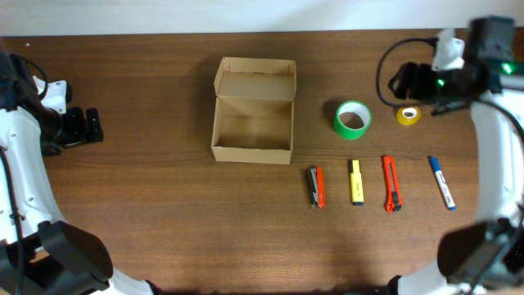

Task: Pack container
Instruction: 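Reach the right gripper over the green tape roll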

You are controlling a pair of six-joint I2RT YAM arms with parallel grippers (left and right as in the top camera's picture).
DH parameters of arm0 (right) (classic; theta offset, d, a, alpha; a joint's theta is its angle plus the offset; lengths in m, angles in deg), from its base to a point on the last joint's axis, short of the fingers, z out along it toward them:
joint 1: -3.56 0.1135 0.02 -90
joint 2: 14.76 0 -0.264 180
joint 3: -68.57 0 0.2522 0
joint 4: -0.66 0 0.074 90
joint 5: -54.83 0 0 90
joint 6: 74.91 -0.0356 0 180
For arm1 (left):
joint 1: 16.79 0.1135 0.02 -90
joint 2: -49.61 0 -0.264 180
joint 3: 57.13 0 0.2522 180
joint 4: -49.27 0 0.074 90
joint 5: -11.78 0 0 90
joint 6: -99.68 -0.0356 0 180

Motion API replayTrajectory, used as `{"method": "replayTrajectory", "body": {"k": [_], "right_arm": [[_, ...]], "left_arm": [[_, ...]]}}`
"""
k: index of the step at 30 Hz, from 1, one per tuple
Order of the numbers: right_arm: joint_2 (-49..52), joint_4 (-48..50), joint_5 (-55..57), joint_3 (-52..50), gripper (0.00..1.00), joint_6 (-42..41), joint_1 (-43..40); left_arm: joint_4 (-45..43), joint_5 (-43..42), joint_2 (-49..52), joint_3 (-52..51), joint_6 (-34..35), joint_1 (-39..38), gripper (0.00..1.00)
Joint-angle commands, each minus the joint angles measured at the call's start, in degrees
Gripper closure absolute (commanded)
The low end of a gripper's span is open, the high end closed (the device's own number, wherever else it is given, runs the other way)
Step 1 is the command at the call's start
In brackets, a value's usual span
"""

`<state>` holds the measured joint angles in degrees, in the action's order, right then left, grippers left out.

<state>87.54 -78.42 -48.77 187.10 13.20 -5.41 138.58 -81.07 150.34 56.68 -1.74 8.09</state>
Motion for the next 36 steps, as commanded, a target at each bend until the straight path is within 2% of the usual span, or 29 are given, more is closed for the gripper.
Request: {"method": "replayTrajectory", "body": {"k": [1, 13, 19, 36], "right_arm": [[5.2, -1.2, 7.8, 5.0, 0.15, 1.4, 3.7], [17.5, -1.4, 11.6, 5.2, 0.2, -0.5, 6.1], [20.9, -1.4, 11.9, 5.2, 0.2, -0.5, 6.1], [26.5, -1.5, 11.7, 3.0, 0.28, -1.7, 7.1]], "left_arm": [[-0.1, -0.8, -0.6, 0.0, -1.1, 0.2, 0.0], [-0.1, -0.8, -0.6, 0.0, -1.1, 0.2, 0.0], [-0.1, -0.8, -0.6, 0.0, -1.1, 0.2, 0.0], [-0.1, -0.8, -0.6, 0.0, -1.1, 0.2, 0.0]]}}
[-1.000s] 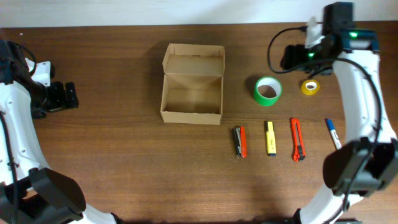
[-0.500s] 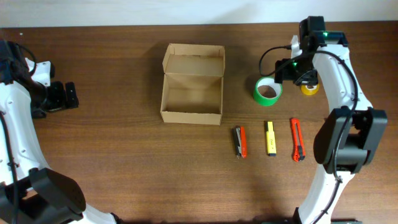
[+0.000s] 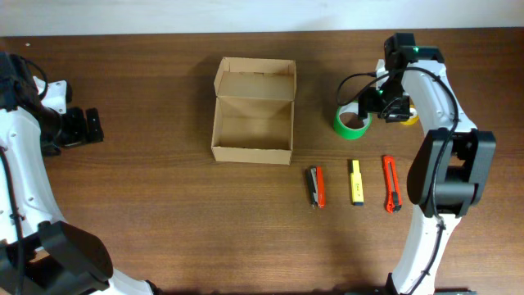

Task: Pack container
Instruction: 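Reach the right gripper over the green tape roll, then grasp the green tape roll rim with the right gripper and lift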

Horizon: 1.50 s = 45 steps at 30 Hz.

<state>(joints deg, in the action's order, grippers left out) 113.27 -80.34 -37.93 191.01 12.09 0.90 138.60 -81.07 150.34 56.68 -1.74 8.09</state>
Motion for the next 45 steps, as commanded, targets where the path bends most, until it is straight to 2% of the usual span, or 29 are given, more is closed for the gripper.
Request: {"method": "replayTrajectory", "body": {"k": [1, 5, 10, 15, 17, 18, 20, 33, 39, 45], "right_arm": [[1.0, 0.7, 0.9, -1.4, 0.28, -0.8, 0.8], [1.1, 2.1, 0.9, -3.8, 0.3, -0.9, 0.8], [1.4, 3.3, 0.9, -6.1, 0.5, -0.9, 0.8], [1.9, 3.7, 1.1, -7.3, 0.55, -2.4, 0.9], [1.9, 4.0, 1.1, -7.3, 0.67, -2.4, 1.0], [1.9, 4.0, 1.1, -7.3, 0.79, -2.4, 1.1], [1.9, 4.0, 1.1, -7.3, 0.96, -2.4, 1.3], [1.9, 2.0, 0.2, -4.1, 0.96, -1.9, 1.9], [1.9, -2.1, 0.2, 4.4, 0.96, -1.7, 1.9], [1.9, -9.7, 0.2, 19.3, 0.96, -0.2, 2.1]], "left_arm": [[-0.2, -0.8, -0.6, 0.0, -1.1, 0.2, 0.0], [-0.2, -0.8, -0.6, 0.0, -1.1, 0.2, 0.0], [-0.2, -0.8, -0.6, 0.0, -1.1, 0.2, 0.0], [-0.2, -0.8, -0.6, 0.0, -1.1, 0.2, 0.0], [-0.2, -0.8, -0.6, 0.0, -1.1, 0.2, 0.0], [-0.2, -0.8, -0.6, 0.0, -1.1, 0.2, 0.0], [-0.2, -0.8, -0.6, 0.0, -1.1, 0.2, 0.0], [-0.2, -0.8, -0.6, 0.0, -1.1, 0.2, 0.0], [-0.2, -0.8, -0.6, 0.0, -1.1, 0.2, 0.0], [-0.2, -0.8, -0.6, 0.0, -1.1, 0.2, 0.0]]}}
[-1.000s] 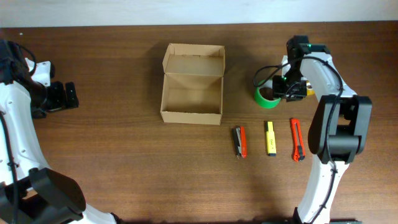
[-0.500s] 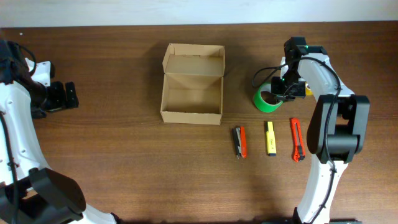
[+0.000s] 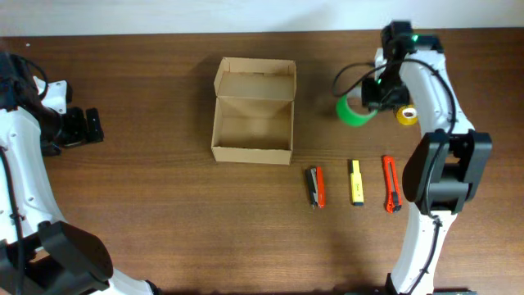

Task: Pack container
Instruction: 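Grasp the green tape roll rim with the right gripper and lift, then carry the green tape into the box and lower it inside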

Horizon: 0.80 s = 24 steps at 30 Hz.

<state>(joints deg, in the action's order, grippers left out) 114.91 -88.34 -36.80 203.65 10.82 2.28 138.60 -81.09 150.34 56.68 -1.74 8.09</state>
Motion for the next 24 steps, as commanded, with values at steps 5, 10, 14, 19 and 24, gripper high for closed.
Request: {"method": "replayTrajectory", "body": {"k": [5, 10, 14, 19, 24], "right_arm": [[0.2, -8.0, -1.4, 20.7, 0.96, 1.9, 1.8], [0.2, -12.2, -6.1, 30.8, 0.96, 4.4, 5.1], [-0.5, -14.0, -8.2, 32.8, 0.96, 8.5, 10.3], [-0.5, -14.1, -8.1, 32.8, 0.96, 11.9, 18.1], [-0.5, -13.2, -7.8, 31.8, 0.96, 14.7, 25.4]], "left_arm": [[-0.2, -0.8, -0.6, 0.0, -1.1, 0.2, 0.0], [-0.2, -0.8, -0.6, 0.0, -1.1, 0.2, 0.0], [-0.2, -0.8, -0.6, 0.0, -1.1, 0.2, 0.0], [-0.2, -0.8, -0.6, 0.0, -1.1, 0.2, 0.0], [-0.2, -0.8, -0.6, 0.0, -1.1, 0.2, 0.0]]}}
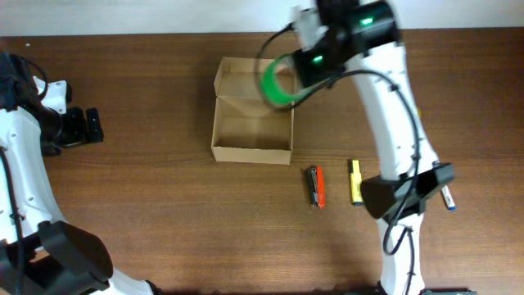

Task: Pack container
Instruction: 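Carry the green tape into the box and lower it inside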

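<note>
The open cardboard box (252, 135) stands left of the table's middle, its lid flap folded back. My right gripper (296, 75) is shut on the green tape roll (270, 84), holding it tilted on edge in the air above the box's right rear corner. A red and black knife (316, 187) and a yellow highlighter (355, 180) lie on the table to the right of the box. The blue pen's tip (447, 199) shows past my right arm. My left gripper (92, 125) rests at the far left, away from all of them; its jaw gap does not show.
My right arm (393, 106) reaches across the right half of the table and hides whatever lies under it there. The table's far edge meets a white wall just behind the box.
My right gripper has moved left with the green tape roll, from the right rear of the table to above the box's right rear corner. The left arm stayed put.
The green tape lay flat on the table with my right gripper off to its right. Then the gripper stood at the roll, then held it raised on edge, and now holds it over the box. The left arm has not moved.
</note>
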You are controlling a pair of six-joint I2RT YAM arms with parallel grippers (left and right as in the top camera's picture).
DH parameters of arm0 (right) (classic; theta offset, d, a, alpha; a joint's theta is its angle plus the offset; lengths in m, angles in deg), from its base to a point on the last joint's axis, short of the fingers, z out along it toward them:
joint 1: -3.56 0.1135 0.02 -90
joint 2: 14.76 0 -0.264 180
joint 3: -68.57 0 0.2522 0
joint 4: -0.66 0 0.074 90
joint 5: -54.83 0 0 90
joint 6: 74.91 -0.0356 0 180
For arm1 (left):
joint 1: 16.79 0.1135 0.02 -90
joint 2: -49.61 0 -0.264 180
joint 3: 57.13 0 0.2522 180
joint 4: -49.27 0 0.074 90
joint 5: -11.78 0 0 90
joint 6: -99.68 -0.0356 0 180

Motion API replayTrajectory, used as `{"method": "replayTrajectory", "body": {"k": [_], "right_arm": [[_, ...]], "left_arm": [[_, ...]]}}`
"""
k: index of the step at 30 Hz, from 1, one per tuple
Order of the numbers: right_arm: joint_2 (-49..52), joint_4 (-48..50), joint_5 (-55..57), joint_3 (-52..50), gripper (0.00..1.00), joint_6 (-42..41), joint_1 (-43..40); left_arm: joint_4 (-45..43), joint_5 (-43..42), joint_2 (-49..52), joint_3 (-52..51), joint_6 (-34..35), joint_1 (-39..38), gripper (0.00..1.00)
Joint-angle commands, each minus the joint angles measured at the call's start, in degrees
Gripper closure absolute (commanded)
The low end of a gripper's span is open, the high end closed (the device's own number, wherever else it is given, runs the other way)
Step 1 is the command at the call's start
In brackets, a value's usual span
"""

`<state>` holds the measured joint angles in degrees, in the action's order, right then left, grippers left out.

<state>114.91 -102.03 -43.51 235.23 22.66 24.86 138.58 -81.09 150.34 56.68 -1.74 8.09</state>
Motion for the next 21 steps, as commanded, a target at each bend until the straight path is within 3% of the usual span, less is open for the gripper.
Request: {"method": "replayTrajectory", "body": {"k": [1, 7, 14, 21], "right_arm": [[-0.5, 0.6, -0.4, -0.4, 0.96, 3.0, 3.8], [-0.5, 1.8, 2.5, -7.2, 0.96, 3.6, 8.2], [-0.5, 9.8, 6.1, -19.9, 0.97, 4.7, 10.5], [0.0, 14.3, 3.7, -22.1, 0.96, 11.2, 11.0]], "left_arm": [[-0.1, -0.8, -0.6, 0.0, -1.1, 0.2, 0.0], [-0.1, -0.8, -0.6, 0.0, -1.1, 0.2, 0.0], [-0.1, -0.8, -0.6, 0.0, -1.1, 0.2, 0.0], [-0.1, -0.8, -0.6, 0.0, -1.1, 0.2, 0.0]]}}
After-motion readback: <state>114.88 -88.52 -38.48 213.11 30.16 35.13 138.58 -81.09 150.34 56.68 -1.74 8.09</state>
